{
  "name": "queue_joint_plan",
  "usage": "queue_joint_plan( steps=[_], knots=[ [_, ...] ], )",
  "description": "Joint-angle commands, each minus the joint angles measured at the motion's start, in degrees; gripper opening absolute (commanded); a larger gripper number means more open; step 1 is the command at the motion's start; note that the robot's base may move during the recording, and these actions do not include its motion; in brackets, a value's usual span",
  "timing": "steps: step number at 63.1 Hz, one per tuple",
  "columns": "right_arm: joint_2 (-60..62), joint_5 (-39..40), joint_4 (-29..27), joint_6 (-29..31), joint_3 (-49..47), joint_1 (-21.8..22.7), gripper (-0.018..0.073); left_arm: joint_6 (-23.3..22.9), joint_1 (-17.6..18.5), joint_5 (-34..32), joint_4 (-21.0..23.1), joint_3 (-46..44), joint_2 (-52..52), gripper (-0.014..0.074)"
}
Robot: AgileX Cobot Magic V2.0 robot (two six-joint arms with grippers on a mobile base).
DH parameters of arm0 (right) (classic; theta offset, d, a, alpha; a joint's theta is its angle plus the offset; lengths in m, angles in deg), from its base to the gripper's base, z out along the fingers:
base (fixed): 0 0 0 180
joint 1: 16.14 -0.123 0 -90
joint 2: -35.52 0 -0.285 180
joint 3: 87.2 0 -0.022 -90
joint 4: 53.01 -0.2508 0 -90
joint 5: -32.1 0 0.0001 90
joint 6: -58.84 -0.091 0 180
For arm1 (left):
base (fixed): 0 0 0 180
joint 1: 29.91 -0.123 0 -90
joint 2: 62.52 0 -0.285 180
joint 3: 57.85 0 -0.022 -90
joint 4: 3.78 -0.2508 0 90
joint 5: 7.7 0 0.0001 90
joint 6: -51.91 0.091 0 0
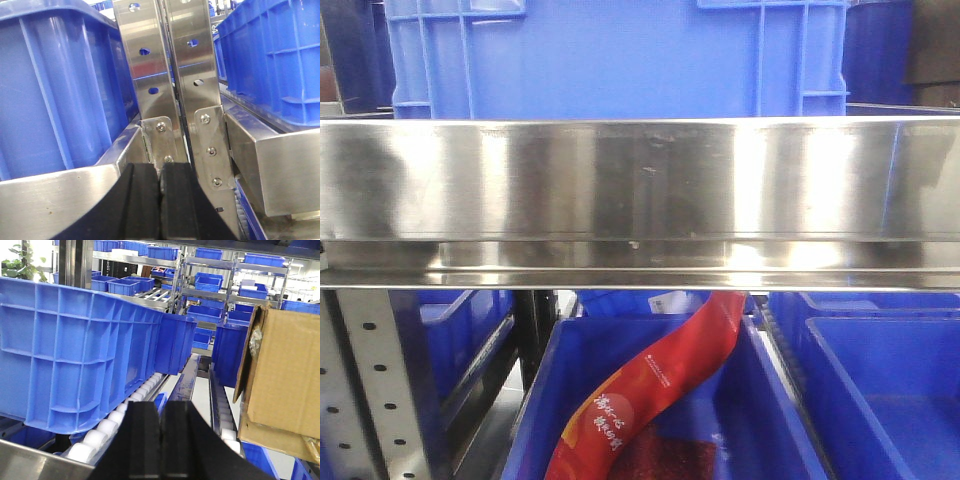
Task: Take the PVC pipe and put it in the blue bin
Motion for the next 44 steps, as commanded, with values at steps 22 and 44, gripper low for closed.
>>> queue_joint_plan(
  steps=[22,44],
  knots=[
    [0.1,1.5,0.2,0.1,-0.1,0.3,-0.0162,-0.4,0.3,-1.0,-0.1,0.1,0.2,-0.0111],
    [0.1,1.5,0.2,0.1,-0.1,0.3,-0.0162,-0.4,0.3,-1.0,-0.1,0.1,0.2,-0.0111]
  ],
)
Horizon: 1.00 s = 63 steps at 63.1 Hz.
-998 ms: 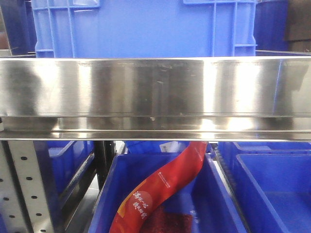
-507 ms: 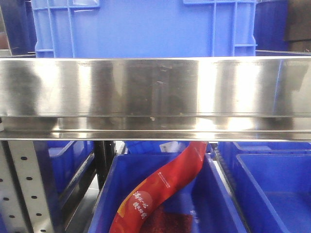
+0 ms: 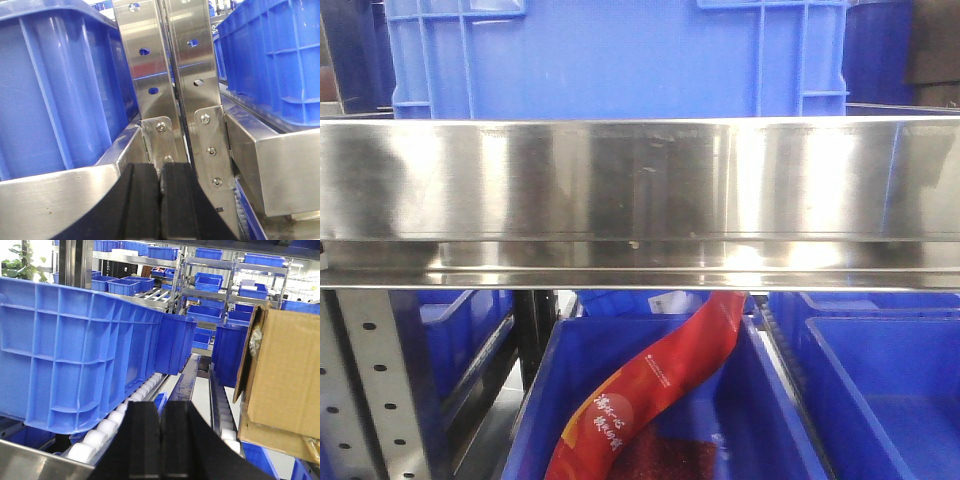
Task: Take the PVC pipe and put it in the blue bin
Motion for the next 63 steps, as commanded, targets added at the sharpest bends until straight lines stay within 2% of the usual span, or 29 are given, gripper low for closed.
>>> queue_joint_plan(
  steps=[1,21,29,48,63],
  knots=[
    [0.1,1.4,0.2,0.1,-0.1,0.3,-0.0162,-0.4,0.3,-1.0,-0.1,0.1,0.2,-0.0111],
    [0.4,0.7,0.2,0.1,-0.1,0.3,-0.0162,-0.4,0.3,-1.0,-0.1,0.1,0.2,-0.0111],
    [3.0,-2.8,0.2,0.1,-0.1,1.0,-0.0162,-0.4,0.3,-1.0,-0.1,0.1,0.2,-0.0111],
    [12.5,-13.2,0.2,0.1,-0.1,6.8,-0.0162,-0.4,0.3,-1.0,-0.1,0.1,0.2,-0.0111],
    [16.4,-13.7,0.2,0.1,0.1,12.0,-0.0162,-0.4,0.3,-1.0,-0.1,0.1,0.2,-0.0111]
  ],
)
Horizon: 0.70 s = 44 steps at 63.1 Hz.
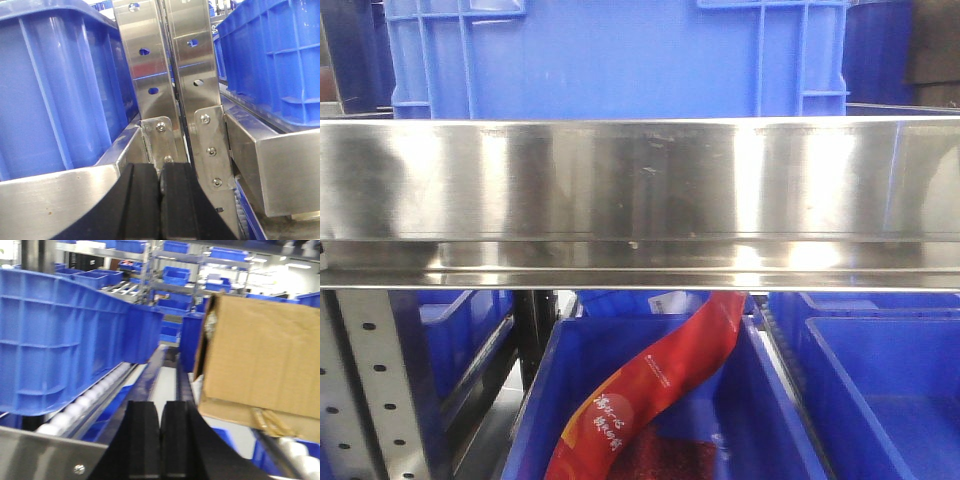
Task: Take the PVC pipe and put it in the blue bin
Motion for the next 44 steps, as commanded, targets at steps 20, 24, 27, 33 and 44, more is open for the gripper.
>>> queue_joint_plan(
  steps=[20,24,27,33,44],
  knots=[
    [1.1,10.2,-1.8,0.1,2.3,4.5,-0.0162,-0.4,0.3,-1.0,-0.1,0.1,0.2,-0.0111],
    [1.1,11.7,-1.8,0.1,3.1,4.5,-0.0162,-0.4,0.3,-1.0,-0.1,0.1,0.2,-0.0111],
    [1.1,11.7,-1.8,0.1,3.5,4.5,-0.0162,-0.4,0.3,-1.0,-0.1,0.1,0.2,-0.0111],
    [1.1,11.3,-1.8,0.1,4.8,4.5,-0.0162,-0.4,0.3,-1.0,-0.1,0.1,0.2,-0.0111],
    [1.1,9.1,-1.8,0.1,7.1,4.5,-0.0162,-0.4,0.3,-1.0,-0.1,0.1,0.2,-0.0111]
  ],
)
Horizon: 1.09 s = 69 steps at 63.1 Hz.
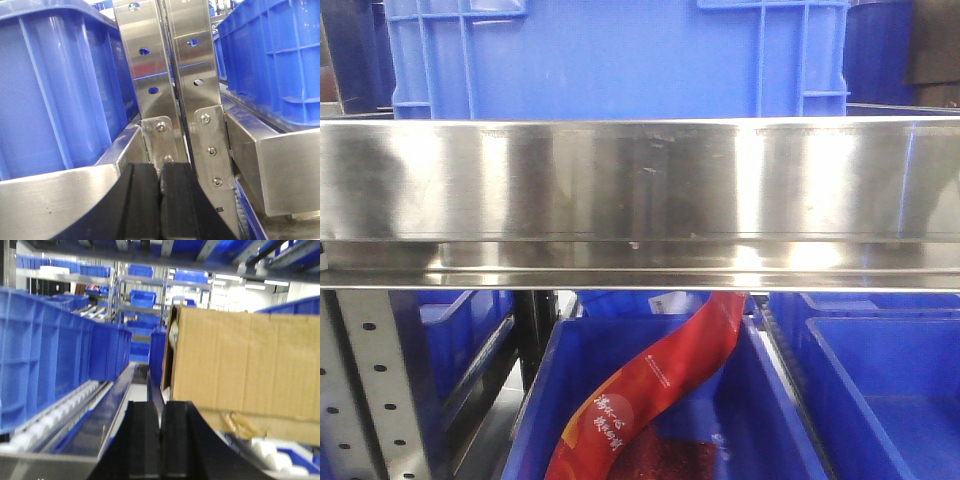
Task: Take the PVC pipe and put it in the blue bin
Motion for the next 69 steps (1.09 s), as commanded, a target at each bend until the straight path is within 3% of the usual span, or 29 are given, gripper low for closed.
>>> queue_joint_plan(
  steps=[1,11,49,57,69],
  knots=[
    [0.2,-1.5,-0.2,0.3,0.7,0.3,-0.0162,-0.4,0.3,-1.0,-0.1,0.1,0.2,-0.0111],
    [0.2,-4.2,6.0,0.4,0.7,0.3,-0.0162,-0.4,0.3,-1.0,-0.1,0.1,0.2,-0.0111],
    [0.2,-4.9,5.8,0.4,0.7,0.3,-0.0162,-0.4,0.3,-1.0,-0.1,0.1,0.2,-0.0111],
    [0.2,-6.7,2.1,0.3,0.7,0.3,-0.0162,-0.4,0.3,-1.0,-0.1,0.1,0.2,-0.0111],
    [0.2,-6.9,2.1,-1.6,0.7,0.3,-0.0162,-0.4,0.3,-1.0,-0.1,0.1,0.2,-0.0111]
  ],
)
